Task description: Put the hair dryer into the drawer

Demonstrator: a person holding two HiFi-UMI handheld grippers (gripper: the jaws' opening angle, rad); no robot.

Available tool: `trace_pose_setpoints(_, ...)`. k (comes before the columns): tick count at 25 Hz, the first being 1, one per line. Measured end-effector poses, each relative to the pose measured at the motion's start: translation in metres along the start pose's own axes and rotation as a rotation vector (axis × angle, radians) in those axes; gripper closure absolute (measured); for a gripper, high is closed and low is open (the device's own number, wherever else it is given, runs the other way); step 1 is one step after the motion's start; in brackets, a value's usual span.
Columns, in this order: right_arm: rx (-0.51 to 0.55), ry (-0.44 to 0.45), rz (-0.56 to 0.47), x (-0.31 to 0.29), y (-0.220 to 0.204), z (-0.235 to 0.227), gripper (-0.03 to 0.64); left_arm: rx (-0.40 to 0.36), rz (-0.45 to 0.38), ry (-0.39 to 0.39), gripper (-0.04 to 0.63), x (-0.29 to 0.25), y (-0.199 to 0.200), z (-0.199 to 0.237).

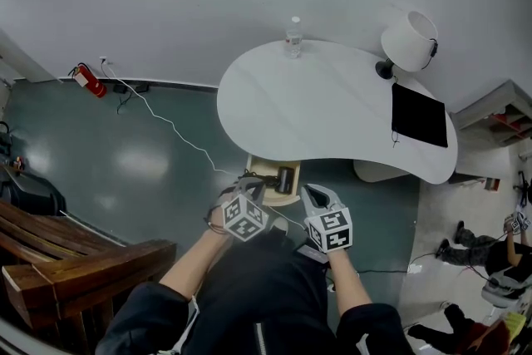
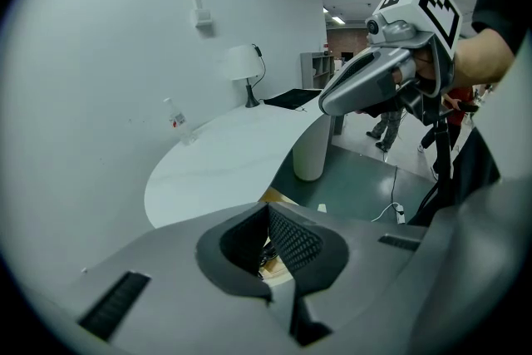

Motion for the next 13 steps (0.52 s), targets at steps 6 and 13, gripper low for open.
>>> trace_pose_setpoints(6,0.008,-0.004,0.001,0.0017,0.0008,-0.0002,0.614,-0.017,0.001,-0.004,0.583,-0.0011,0.0009,-0.0020)
trace_pose_setpoints(13,-0.008,-0.005,0.015,0.0027,-0.0066,0.0016,0.614,-0.013,0.016,-0.018,0.583,0.0011,-0.0061,-0.0081)
Point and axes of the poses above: the fingertips, and each gripper's own axes: x backward along the fingers, z to its left, y out of its top, the point moved 10 cm from there along x, backward along the fingers, and after that the axes turned 4 degrees about -x, right-handed, at the moved point
